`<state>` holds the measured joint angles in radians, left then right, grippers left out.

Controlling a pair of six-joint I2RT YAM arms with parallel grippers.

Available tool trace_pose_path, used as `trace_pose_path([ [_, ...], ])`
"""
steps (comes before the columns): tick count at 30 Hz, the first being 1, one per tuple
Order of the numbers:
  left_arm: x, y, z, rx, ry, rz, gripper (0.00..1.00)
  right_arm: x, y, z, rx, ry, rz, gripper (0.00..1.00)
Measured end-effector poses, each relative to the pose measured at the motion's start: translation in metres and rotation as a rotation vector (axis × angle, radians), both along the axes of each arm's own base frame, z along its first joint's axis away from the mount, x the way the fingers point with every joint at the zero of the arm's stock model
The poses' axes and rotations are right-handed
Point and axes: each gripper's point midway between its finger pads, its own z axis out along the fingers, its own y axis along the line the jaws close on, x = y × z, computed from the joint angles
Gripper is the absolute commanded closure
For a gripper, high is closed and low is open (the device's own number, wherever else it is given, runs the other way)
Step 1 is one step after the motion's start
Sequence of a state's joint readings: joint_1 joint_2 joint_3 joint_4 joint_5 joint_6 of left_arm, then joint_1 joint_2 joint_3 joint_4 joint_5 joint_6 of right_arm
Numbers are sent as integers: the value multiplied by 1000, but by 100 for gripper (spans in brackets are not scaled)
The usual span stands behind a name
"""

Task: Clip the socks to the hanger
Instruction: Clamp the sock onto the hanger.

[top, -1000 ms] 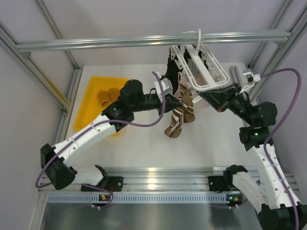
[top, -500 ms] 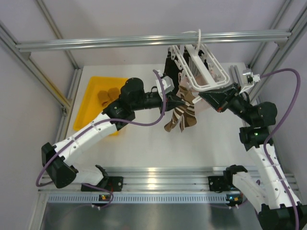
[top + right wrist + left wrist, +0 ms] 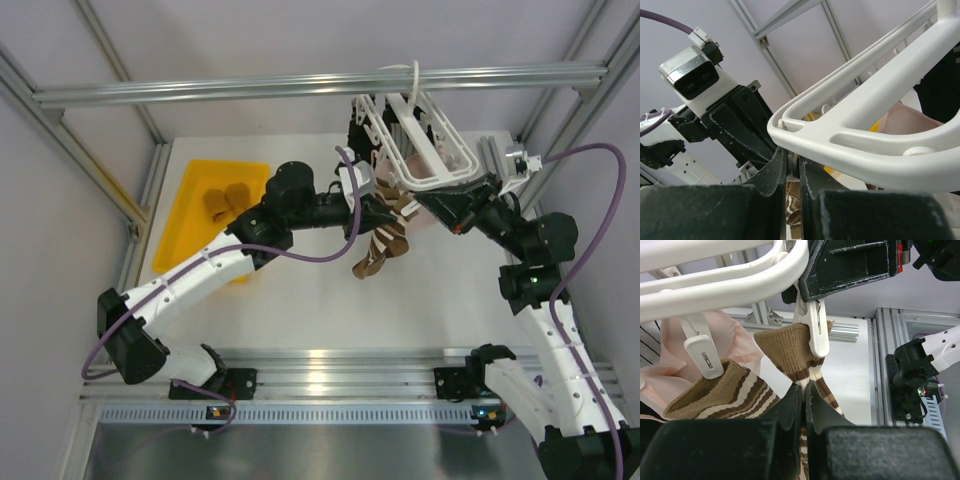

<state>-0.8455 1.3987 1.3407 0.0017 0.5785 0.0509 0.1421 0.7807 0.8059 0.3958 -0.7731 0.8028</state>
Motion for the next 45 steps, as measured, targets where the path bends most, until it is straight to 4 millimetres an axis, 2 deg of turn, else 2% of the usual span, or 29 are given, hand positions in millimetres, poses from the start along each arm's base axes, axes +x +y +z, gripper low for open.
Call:
trace_pose_path([
  [2, 0, 0, 0, 1, 0, 0, 100, 0, 0, -1, -4, -3, -2, 94],
  [3, 0, 0, 0, 0, 0, 0, 100, 0, 0, -1, -7, -4, -3, 83],
  [7, 0, 0, 0, 0, 0, 0, 100, 2, -1, -5, -20, 5, -11, 61],
  [16, 0, 0, 1, -1, -1, 2, 100, 6, -2, -18, -49, 50, -28, 37],
  [21, 4, 2, 1, 1, -1, 25, 100, -4, -4, -22, -74, 46, -31, 36],
  [25, 7, 11, 6, -4, -5, 55, 100, -27, -5, -21, -113, -3, -17, 39],
  [30, 15, 34, 20, -29, -3, 112, 100, -62, -7, -21, -146, -80, 0, 40],
  [33, 24, 51, 27, -49, 7, 159, 100, -73, -10, -26, -166, -95, -7, 41],
  [38, 39, 78, 27, -55, 31, 234, 100, -72, -14, -35, -202, -96, -44, 43],
  [45, 48, 96, 15, -42, 83, 271, 100, -45, -20, -36, -226, -76, -122, 44],
])
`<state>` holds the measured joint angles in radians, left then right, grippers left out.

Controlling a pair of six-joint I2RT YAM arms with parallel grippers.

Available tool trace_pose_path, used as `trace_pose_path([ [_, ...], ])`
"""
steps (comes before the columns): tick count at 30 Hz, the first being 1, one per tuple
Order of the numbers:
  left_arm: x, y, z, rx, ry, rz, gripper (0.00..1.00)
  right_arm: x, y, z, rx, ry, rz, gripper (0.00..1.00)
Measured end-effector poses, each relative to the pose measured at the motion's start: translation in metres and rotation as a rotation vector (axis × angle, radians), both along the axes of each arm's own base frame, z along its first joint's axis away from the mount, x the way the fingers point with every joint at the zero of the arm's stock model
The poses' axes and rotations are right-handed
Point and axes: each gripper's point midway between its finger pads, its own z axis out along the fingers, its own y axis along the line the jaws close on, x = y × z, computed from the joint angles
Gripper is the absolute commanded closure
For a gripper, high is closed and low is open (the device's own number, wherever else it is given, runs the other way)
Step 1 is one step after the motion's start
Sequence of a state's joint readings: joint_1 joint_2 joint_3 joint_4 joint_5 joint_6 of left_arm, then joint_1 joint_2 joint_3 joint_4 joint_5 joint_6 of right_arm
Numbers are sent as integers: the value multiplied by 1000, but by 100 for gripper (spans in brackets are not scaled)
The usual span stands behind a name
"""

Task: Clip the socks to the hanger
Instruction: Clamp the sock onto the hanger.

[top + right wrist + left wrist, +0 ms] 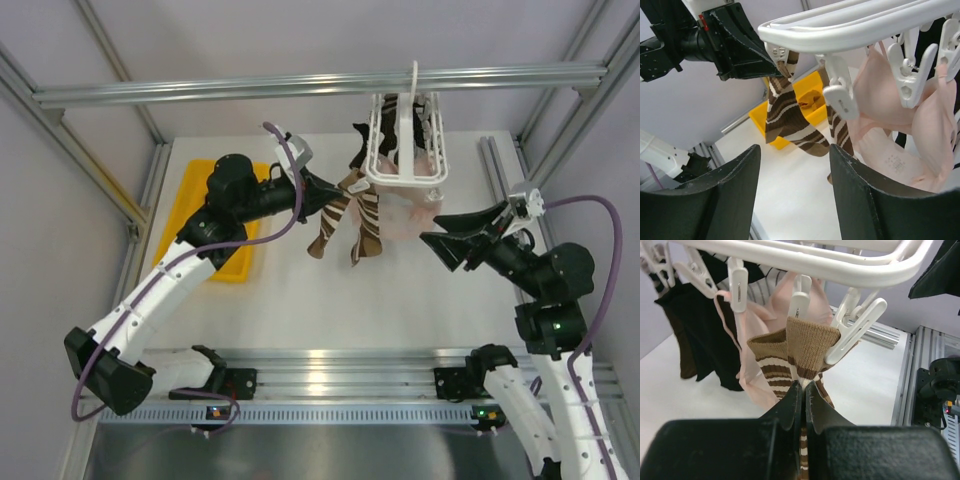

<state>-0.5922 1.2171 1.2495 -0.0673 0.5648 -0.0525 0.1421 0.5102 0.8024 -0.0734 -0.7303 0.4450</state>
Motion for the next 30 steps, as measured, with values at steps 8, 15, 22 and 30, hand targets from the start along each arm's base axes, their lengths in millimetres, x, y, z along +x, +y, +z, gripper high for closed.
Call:
trace_pose_path([
  [8, 16, 21, -9, 5, 45, 50, 100, 24, 4, 13, 4, -16, 3, 37],
  [15, 17, 24, -10, 4, 50, 43, 100, 43, 13, 31, 53, -29, 55, 38],
  [22, 18, 25, -11, 6, 54, 40, 100, 53, 27, 38, 94, 1, 112, 38],
  [30, 19, 25, -12, 7, 57, 40, 100, 40, 46, 50, 111, -15, 189, 39],
])
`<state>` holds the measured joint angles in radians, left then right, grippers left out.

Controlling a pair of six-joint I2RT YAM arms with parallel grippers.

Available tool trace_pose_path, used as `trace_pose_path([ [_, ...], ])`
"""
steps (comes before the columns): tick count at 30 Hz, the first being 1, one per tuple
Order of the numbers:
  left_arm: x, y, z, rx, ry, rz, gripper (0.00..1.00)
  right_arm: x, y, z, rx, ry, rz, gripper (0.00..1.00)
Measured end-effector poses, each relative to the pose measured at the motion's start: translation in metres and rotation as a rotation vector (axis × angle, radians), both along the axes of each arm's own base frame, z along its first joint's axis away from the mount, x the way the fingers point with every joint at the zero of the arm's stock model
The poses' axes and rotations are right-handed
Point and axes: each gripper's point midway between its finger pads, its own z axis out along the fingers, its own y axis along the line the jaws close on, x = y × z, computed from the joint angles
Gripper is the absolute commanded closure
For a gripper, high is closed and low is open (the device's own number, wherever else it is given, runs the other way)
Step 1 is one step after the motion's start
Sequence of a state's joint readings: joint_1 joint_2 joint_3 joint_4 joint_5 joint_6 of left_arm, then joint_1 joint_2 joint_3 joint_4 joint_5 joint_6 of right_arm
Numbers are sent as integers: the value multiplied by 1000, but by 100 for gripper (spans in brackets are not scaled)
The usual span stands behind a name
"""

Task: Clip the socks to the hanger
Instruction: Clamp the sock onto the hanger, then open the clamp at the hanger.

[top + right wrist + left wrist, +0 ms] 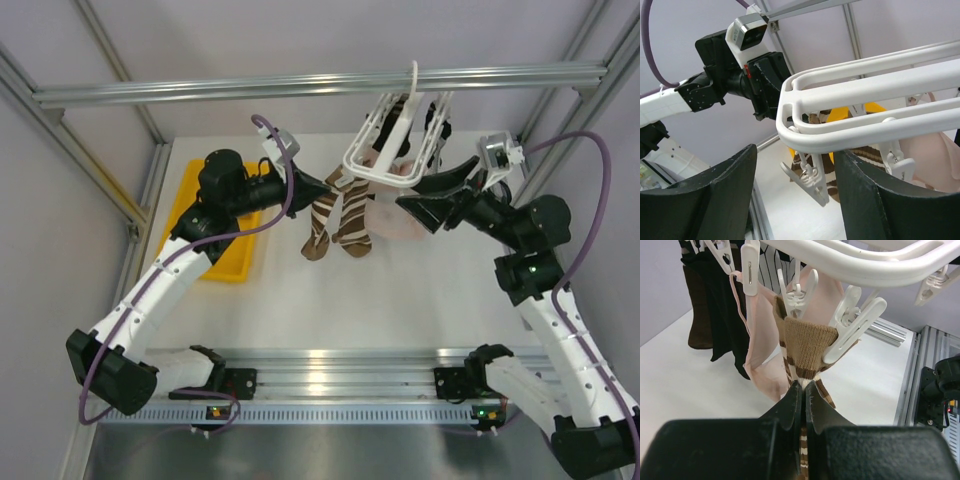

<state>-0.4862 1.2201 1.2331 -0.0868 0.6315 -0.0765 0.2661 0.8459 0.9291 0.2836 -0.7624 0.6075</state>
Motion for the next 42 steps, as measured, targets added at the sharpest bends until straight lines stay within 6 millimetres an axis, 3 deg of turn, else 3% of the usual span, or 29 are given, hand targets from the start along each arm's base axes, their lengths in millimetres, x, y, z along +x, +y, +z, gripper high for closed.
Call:
trace_pose_path([
  [5, 0, 0, 0, 0, 1, 0, 100, 3, 6, -1, 1, 12, 14, 44],
  [9, 0, 0, 0, 0, 1, 0, 100, 4, 7, -3, -3, 21, 16, 57],
  [10, 0, 0, 0, 0, 1, 0, 100, 4, 8, -3, -3, 20, 18, 64],
  [13, -1, 0, 0, 1, 2, -3, 93, 3, 10, -4, -4, 22, 25, 75],
  [18, -3, 0, -2, 6, 12, -8, 70, 5, 12, -4, -2, 35, 31, 90],
  [20, -6, 1, -2, 8, 15, -12, 66, 5, 12, -3, 2, 39, 34, 94],
  [23, -15, 6, 6, 5, -6, -15, 59, 4, 14, -2, 9, 45, 41, 100],
  [30, -37, 15, 48, -18, -154, -20, 54, 4, 15, -1, 30, 76, 44, 100],
  [34, -51, -4, 54, -2, -217, -52, 53, 6, 15, -2, 42, 105, 28, 100],
  [42, -83, -71, 32, 109, -294, -143, 50, 14, 13, -15, 38, 195, -29, 100],
])
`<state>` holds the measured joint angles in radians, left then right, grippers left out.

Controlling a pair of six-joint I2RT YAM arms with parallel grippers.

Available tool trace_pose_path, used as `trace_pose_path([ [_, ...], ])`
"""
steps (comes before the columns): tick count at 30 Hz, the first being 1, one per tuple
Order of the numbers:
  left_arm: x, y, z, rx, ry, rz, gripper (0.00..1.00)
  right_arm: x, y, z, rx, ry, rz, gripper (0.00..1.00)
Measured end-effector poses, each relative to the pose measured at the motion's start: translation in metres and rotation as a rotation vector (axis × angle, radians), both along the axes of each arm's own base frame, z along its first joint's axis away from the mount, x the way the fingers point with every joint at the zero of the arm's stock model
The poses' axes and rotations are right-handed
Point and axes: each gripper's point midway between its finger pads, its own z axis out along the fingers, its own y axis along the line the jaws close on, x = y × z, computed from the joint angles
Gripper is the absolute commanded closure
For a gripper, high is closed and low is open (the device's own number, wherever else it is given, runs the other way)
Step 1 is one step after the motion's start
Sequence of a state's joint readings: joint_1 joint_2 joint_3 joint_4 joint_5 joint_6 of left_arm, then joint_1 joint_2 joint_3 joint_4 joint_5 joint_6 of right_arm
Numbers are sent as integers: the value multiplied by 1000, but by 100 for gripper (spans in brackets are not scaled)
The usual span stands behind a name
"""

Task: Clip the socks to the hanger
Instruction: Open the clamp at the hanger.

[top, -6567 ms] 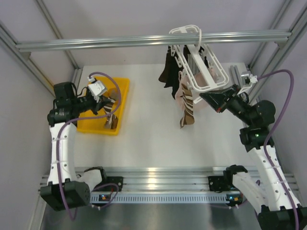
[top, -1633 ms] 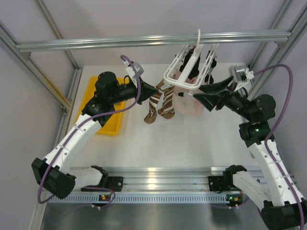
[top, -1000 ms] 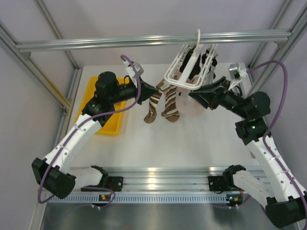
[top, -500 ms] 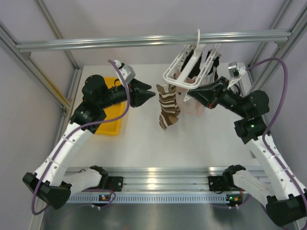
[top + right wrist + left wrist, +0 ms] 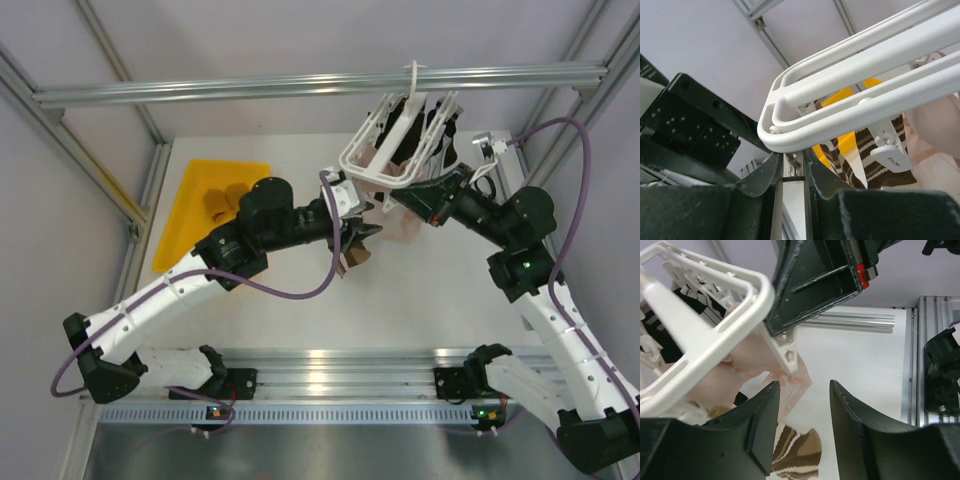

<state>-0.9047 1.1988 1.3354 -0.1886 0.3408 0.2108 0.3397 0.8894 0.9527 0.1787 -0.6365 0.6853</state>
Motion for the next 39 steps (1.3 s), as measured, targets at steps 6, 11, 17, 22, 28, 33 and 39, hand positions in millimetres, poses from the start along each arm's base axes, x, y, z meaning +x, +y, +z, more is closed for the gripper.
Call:
trace_pose_path([
  [6, -1, -34, -19, 72, -33, 25, 50, 1, -3, -2, -4, 25, -28, 100],
  [11, 9, -38, -18, 85, -52, 98, 51, 5, -7, -3, -5, 29, -64, 100],
  [17, 18, -37, -8, 66, -91, 173, 51, 6, -8, -5, -1, 45, -71, 100],
  [22, 23, -38, 3, 36, -184, 224, 47, 7, -9, -6, 15, 85, -87, 100],
  [28, 13, -42, -21, 122, -392, 225, 43, 10, -12, -11, 28, 165, -123, 100],
  [33, 18, -39, -26, 186, -570, 282, 40, 11, -15, -10, 48, 219, -150, 100],
  [39, 25, -29, -10, 191, -779, 390, 36, 13, -19, -10, 58, 277, -191, 100],
])
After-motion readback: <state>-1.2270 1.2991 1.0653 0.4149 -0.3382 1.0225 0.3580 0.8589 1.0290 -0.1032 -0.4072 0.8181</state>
